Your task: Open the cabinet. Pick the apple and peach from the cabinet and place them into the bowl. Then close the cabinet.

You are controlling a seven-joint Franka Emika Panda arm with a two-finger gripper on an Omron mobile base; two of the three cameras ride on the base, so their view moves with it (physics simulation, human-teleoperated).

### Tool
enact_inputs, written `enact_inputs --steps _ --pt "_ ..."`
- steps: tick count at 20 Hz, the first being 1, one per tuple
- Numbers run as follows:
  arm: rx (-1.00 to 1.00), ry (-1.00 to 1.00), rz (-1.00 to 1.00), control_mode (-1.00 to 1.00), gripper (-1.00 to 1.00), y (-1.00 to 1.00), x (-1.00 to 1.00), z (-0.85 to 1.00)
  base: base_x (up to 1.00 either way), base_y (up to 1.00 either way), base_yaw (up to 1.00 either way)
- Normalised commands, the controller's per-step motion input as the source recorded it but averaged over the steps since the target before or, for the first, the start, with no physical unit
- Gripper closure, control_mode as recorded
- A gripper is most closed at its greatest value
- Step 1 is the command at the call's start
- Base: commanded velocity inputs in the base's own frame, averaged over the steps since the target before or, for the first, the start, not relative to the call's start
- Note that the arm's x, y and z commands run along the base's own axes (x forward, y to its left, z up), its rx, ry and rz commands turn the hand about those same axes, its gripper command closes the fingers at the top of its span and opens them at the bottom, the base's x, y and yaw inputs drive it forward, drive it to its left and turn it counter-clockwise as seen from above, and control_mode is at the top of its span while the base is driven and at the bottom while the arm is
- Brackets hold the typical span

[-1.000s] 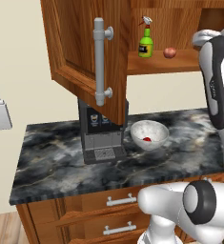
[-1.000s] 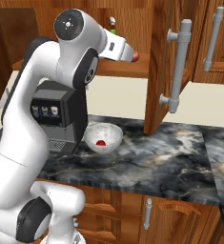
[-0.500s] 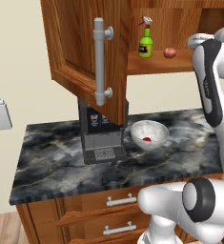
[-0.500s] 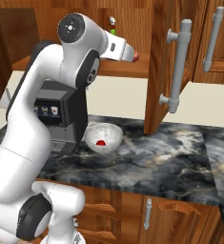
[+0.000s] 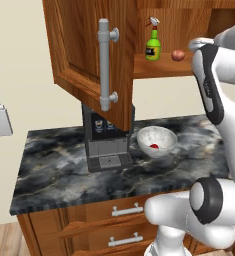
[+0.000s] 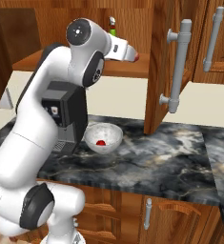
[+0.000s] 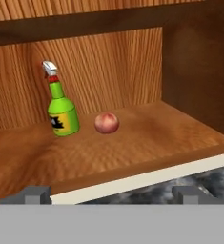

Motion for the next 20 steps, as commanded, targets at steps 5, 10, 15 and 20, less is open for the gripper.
enact_inputs --steps 5,10,15,20 --pt "0.00 0.00 0.00 -1.00 -1.00 0.00 0.53 -0.12 0.00 0.00 0.00" --pt "0.00 0.00 0.00 -1.00 -1.00 0.00 0.48 -0.11 0.00 0.00 0.00" --pt "0.00 0.00 0.00 -1.00 -1.00 0.00 0.31 -0.03 0.00 0.00 0.00" --pt "0.00 0.00 0.00 -1.00 -1.00 -0.05 0.36 -0.12 0.00 0.00 0.00"
